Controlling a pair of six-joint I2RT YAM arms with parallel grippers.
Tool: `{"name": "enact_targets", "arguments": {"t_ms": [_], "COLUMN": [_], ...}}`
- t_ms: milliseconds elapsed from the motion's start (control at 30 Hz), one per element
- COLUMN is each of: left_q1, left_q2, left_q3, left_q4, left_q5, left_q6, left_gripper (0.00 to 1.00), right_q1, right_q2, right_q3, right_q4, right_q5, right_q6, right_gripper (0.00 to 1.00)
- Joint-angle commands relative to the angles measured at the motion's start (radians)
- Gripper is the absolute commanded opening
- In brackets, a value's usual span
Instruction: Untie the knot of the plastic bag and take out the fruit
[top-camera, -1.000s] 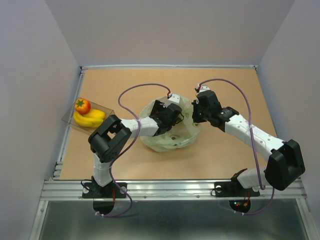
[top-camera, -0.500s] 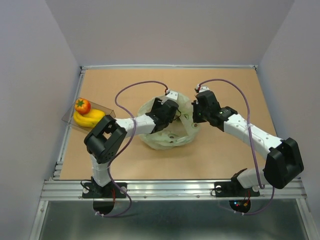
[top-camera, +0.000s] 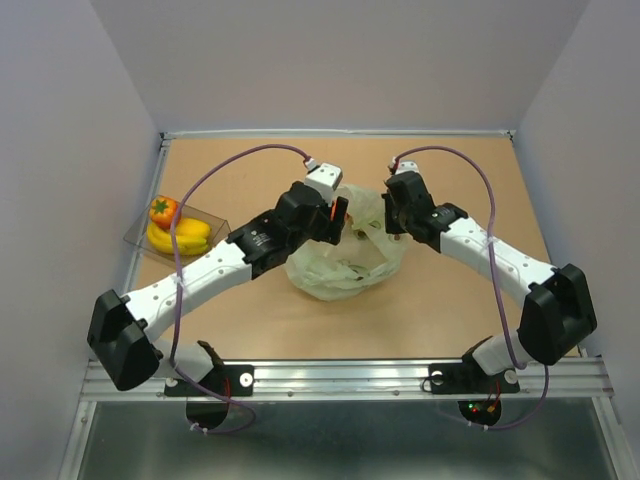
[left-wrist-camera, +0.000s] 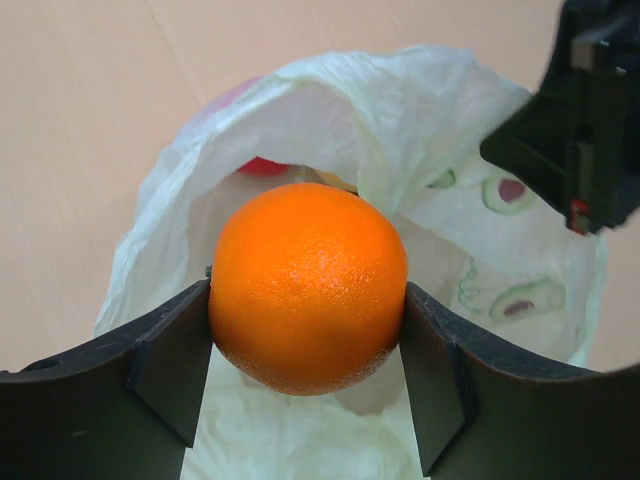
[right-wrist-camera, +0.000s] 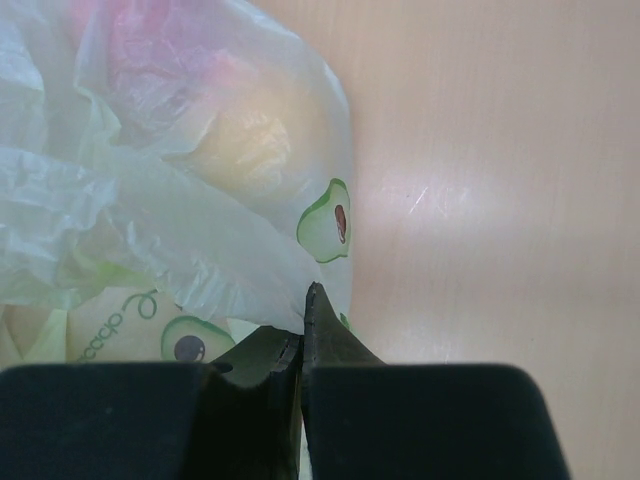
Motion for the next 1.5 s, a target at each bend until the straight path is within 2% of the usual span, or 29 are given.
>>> {"name": "enact_targets", "arguments": {"t_ms": [0,133,233,267,367,400,500,700,867,1067,1233,1267,1300,1333,1467], "left_q1": [0.011,0.12,0.25,0.328,0.465,0.547,0.664,0.813,0.843,0.843,0.887,0.89,0.896,0.903,0.912], "left_q2": [-0.083,-0.097,-0.103,-0.108,-0.1,-0.092,-0.089,-0.046,-0.013,-0.049,-0.062,-0.074,-0.103,-0.114,-0.141], "left_q3": [0.109,0.189,0.191,0.182,0.148,0.136,0.084,0.021,-0.002,-0.169,-0.203,-0.222,-0.235,-0.248,-0.256], "left_q4": [-0.149,-0.264,-0.305,-0.31,-0.344,-0.347,-0.31,-0.226,-0.278,-0.233,-0.264,-0.263,-0.238,-0.235,-0.255], "left_q5": [0.1,0.041,-0.036,-0.046,-0.055,-0.05,-0.062,-0.093,-0.118,-0.119,-0.135,-0.147,-0.154,-0.15,-0.148], "left_q6": [-0.035,-0.093,-0.13,-0.142,-0.194,-0.2,-0.193,-0.167,-0.202,-0.262,-0.254,-0.256,-0.253,-0.254,-0.282], "left_gripper": [0.1,0.1,0.1,0.1,0.1,0.1,0.11,0.11,0.13,0.15,0.15,0.16,0.23,0.26,0.24], "right_q1": [-0.011,-0.011,-0.011,-0.009,-0.011,-0.011,-0.011,-0.011,-0.011,-0.011,-0.011,-0.011,-0.011,-0.009,-0.011], "right_q2": [0.015,-0.007,-0.036,-0.043,-0.074,-0.086,-0.119,-0.157,-0.172,-0.169,-0.156,-0.148,-0.143,-0.139,-0.116], "right_q3": [0.056,0.027,-0.004,-0.018,-0.039,-0.05,-0.065,-0.084,-0.081,-0.082,-0.071,-0.068,-0.061,-0.056,-0.033], "right_q4": [0.009,0.012,0.011,0.011,0.011,0.011,0.013,0.016,0.014,0.014,0.008,0.008,0.005,0.003,-0.001], "right_q5": [0.052,0.02,-0.01,-0.025,-0.037,-0.049,-0.077,-0.108,-0.092,-0.066,-0.053,-0.053,-0.043,-0.039,-0.027], "right_q6": [-0.011,0.002,0.001,-0.005,-0.011,-0.014,-0.022,-0.034,-0.027,-0.014,-0.016,-0.016,-0.016,-0.014,-0.014], "right_gripper": [0.01,0.01,0.01,0.01,0.01,0.01,0.01,0.01,0.01,0.01,0.01,0.01,0.01,0.01,0.01]}}
